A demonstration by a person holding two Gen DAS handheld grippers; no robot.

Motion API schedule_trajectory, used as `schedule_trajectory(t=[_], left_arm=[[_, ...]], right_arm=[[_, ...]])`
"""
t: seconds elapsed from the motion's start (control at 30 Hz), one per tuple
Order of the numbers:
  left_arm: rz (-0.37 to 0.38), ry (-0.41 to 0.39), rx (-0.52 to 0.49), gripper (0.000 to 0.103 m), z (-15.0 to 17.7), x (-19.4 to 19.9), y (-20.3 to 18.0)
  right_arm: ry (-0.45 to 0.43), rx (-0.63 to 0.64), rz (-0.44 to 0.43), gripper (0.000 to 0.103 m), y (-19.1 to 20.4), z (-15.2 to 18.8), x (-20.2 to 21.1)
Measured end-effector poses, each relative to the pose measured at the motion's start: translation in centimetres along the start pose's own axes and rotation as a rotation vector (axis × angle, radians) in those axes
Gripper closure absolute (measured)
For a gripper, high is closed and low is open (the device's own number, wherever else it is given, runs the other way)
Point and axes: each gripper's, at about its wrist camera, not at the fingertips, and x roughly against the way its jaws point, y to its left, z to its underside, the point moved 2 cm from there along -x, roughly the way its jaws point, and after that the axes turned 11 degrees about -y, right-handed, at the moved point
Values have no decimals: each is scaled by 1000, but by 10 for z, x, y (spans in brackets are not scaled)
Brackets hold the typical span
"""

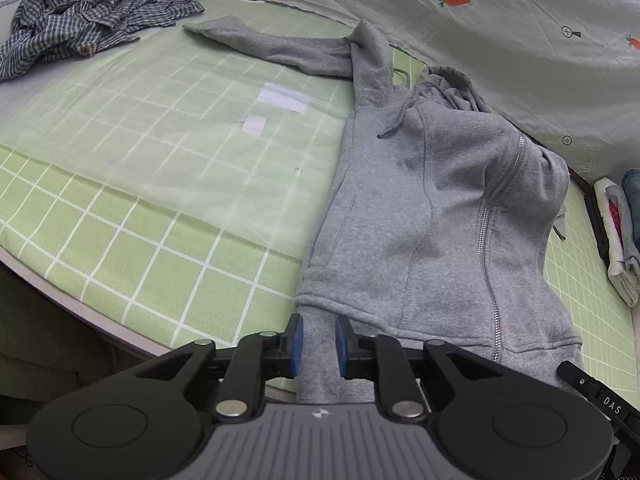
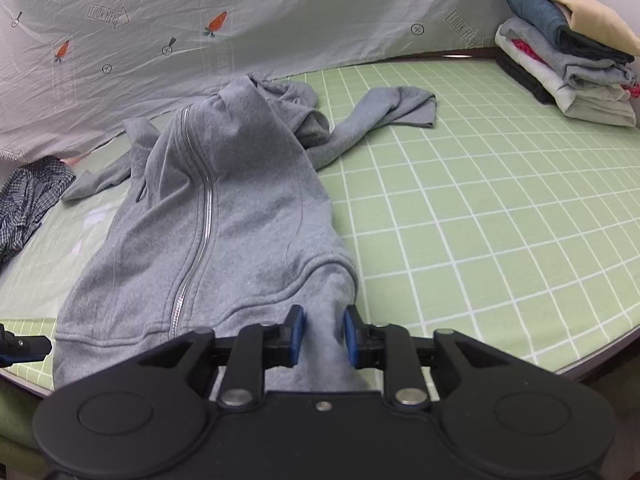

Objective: Fold clothes

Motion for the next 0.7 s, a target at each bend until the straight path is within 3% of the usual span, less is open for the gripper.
schedule_trajectory(t=[0.2,0.3,0.47,0.53,0.7], left_arm=[[-11,-22,-50,52,-12,-9,-30],[-7,14,-48,44,-10,-27,-51],[-58,86,-41,41,-6,-60,-86],[-77,102,-24,37,-8,-72,-98],[-147,101,-18,29,-11,-97,-125]], right_arm=[[-38,-15,-6,67,-12,-22,-7],[-29,-1,-6,66,-25,-32,-18],[0,49,2,60,-58,-63,-47],[2,55,9,40,-72,-77,-60],[-10,121,33,10,-102,-105,-94]])
